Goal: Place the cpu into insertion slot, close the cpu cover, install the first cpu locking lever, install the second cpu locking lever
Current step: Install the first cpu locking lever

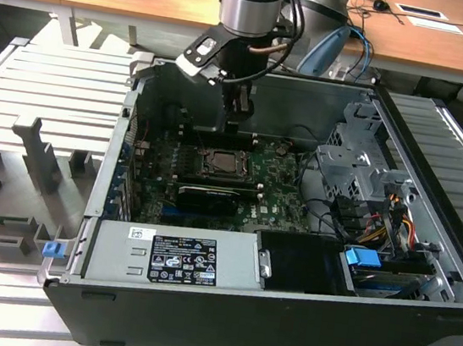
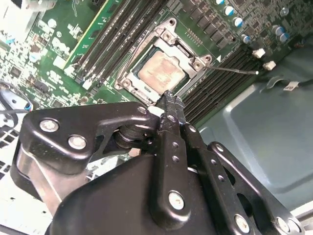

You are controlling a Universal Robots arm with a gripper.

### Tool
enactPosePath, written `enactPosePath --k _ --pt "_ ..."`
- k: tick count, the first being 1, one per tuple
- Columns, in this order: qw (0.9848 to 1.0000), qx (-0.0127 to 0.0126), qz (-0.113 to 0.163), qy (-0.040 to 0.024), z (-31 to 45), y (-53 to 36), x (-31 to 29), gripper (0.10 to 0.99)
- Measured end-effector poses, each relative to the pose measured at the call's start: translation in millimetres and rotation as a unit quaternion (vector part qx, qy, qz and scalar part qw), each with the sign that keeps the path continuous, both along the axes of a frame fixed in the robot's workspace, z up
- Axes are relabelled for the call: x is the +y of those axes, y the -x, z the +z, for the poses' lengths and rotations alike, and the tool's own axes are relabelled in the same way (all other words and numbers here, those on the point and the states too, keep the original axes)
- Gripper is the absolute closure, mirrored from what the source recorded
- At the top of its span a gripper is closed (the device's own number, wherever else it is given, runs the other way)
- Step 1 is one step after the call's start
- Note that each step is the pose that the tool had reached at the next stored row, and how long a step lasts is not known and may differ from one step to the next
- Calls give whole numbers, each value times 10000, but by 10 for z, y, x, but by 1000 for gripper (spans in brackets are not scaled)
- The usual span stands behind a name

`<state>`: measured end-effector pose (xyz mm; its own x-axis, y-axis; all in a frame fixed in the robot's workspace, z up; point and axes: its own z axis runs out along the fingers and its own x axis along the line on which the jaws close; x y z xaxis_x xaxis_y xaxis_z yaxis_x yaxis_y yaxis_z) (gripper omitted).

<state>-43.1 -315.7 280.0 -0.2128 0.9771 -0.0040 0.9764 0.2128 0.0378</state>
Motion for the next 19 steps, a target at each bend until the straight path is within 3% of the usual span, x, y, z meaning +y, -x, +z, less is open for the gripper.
enactPosePath --k 2,4,13,19 --pt "9998 0 223 0 0 -1 0 980" --pt "9984 0 558 0 0 -1 0 980" --pt "9965 0 838 0 0 -1 0 980" --pt "9943 0 1063 0 0 -1 0 980"
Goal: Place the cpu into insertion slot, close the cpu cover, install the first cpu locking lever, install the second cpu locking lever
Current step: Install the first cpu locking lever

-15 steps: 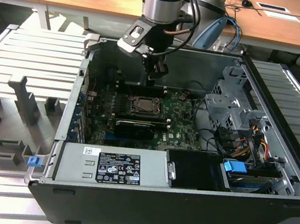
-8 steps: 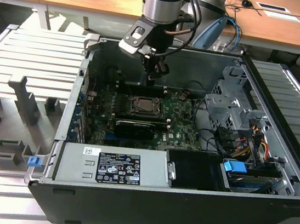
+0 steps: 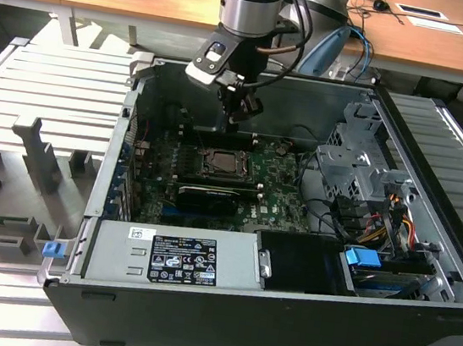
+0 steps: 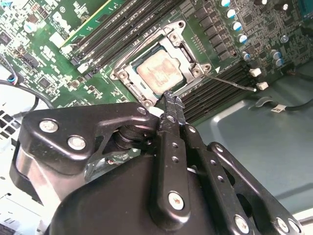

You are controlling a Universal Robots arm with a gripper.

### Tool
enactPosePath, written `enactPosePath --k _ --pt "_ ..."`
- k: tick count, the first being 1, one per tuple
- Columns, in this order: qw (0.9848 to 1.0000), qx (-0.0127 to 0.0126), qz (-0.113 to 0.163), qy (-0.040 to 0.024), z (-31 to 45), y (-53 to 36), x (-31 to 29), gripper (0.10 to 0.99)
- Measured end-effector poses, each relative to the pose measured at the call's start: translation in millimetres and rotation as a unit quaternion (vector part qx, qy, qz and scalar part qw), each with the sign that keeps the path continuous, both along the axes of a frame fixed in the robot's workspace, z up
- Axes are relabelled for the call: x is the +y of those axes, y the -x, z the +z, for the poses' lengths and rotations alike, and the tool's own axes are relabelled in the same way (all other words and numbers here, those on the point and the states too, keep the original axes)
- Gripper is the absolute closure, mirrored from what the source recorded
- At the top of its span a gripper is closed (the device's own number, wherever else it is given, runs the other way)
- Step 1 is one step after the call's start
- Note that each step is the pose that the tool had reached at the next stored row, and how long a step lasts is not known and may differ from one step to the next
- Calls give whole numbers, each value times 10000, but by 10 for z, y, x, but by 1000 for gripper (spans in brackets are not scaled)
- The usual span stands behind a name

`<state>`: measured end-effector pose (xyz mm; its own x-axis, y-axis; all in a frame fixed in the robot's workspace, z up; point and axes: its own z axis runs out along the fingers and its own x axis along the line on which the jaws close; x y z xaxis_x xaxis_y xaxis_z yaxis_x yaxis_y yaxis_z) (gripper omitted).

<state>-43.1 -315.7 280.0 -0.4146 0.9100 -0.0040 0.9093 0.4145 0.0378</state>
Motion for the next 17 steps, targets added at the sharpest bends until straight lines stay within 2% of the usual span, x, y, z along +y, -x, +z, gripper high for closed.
enactPosePath --k 10,17 --pt "9990 0 441 0 0 0 0 980" --pt "9974 0 726 0 0 0 0 980"
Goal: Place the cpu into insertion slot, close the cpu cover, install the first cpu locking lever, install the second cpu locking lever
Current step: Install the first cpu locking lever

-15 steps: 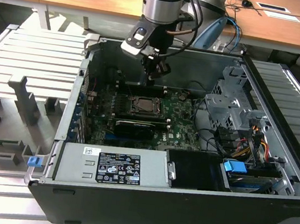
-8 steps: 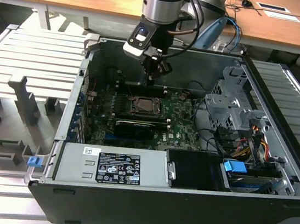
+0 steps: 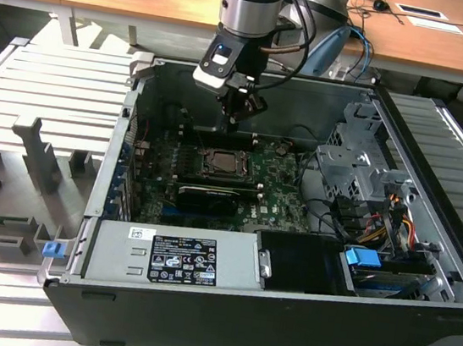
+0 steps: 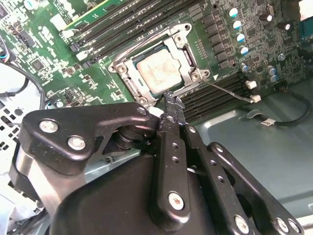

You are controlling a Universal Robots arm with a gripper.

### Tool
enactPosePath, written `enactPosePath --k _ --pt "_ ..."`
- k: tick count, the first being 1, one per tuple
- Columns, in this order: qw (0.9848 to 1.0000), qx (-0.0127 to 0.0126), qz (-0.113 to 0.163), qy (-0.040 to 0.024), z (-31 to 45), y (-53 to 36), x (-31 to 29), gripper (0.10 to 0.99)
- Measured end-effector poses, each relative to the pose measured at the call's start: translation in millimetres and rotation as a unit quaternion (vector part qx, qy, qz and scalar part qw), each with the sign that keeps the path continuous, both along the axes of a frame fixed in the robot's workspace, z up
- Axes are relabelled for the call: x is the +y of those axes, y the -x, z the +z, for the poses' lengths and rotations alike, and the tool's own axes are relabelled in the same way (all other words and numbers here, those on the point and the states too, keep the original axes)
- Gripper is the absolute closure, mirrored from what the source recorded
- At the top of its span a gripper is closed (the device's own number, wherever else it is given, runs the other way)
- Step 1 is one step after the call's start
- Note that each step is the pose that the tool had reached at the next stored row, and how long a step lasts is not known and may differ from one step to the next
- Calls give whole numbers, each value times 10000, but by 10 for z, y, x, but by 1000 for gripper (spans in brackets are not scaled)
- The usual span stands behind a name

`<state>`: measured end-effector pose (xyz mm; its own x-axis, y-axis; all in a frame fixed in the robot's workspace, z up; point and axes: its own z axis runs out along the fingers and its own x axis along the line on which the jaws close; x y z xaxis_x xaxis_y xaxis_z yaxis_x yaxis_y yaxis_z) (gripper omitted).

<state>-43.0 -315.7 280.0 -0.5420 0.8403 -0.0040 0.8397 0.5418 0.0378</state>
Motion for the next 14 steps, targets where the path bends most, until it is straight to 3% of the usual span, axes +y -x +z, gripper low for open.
enactPosePath --k 7,14 --pt "9996 0 278 0 0 0 0 980" --pt "9979 0 650 0 0 0 0 980"
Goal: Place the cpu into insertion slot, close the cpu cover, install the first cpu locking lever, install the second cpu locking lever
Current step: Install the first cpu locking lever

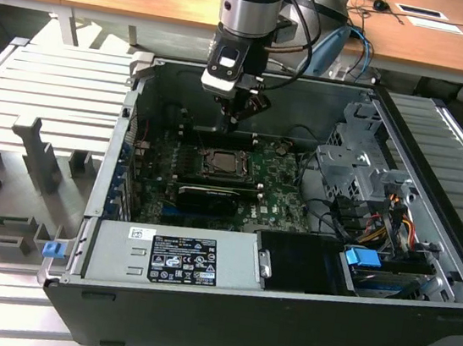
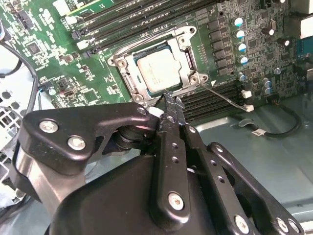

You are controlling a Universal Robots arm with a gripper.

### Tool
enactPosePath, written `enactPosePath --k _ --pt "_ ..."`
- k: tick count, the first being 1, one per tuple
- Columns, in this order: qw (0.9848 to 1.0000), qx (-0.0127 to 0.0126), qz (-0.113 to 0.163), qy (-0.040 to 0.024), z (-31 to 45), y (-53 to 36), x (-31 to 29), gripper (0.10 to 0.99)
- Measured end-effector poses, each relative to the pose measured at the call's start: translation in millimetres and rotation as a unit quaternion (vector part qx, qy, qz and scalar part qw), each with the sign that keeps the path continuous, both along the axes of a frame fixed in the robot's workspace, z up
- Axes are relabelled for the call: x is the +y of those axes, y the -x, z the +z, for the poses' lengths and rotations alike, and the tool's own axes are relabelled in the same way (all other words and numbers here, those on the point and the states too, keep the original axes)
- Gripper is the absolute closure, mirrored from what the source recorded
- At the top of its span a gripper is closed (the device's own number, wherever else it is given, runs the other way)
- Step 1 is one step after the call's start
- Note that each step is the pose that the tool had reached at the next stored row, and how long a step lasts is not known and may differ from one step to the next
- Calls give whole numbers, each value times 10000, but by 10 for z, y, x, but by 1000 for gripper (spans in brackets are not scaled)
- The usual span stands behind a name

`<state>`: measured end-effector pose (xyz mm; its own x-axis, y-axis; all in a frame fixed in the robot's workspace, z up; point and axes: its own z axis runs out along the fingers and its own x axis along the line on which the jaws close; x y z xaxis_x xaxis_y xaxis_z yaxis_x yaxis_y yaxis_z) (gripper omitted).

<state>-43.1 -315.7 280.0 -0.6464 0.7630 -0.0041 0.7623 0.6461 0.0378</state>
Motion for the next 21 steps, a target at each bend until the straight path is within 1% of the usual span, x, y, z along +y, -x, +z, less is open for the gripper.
enactPosePath --k 5,7,9,11,15,17,21 --pt "9998 0 200 0 0 0 0 980" --pt "9994 0 348 0 0 0 0 980" --pt "9991 0 419 0 0 0 0 980" --pt "9985 0 548 0 0 0 0 980" --pt "9975 0 700 0 0 0 0 980" --pt "9966 0 822 0 0 0 0 980" --pt "9954 0 953 0 0 0 0 980"
